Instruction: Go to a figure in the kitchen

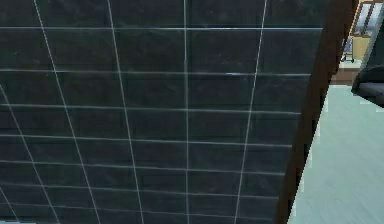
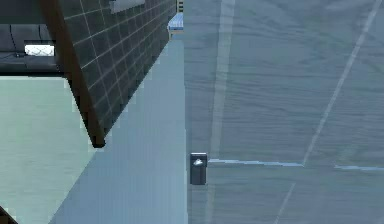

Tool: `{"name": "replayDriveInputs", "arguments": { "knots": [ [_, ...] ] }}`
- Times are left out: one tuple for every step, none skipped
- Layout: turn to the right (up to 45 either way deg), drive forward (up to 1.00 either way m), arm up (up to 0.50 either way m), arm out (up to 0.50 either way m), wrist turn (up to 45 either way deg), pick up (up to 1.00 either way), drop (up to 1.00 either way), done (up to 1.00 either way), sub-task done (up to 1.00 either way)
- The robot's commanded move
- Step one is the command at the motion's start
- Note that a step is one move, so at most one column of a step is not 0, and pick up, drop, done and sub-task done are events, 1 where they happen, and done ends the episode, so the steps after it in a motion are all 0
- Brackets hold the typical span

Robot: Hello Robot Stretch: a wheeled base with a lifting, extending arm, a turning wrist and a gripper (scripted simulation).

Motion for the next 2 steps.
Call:
{"name": "replayDriveInputs", "arguments": {
  "knots": [
    [15.0, 0.00, 0.00, 0.00, 0.0, 0.00, 0.00, 0.00, 0.00],
    [0.0, 0.15, 0.00, 0.00, 0.0, 0.00, 0.00, 0.00, 0.00]
  ]
}}
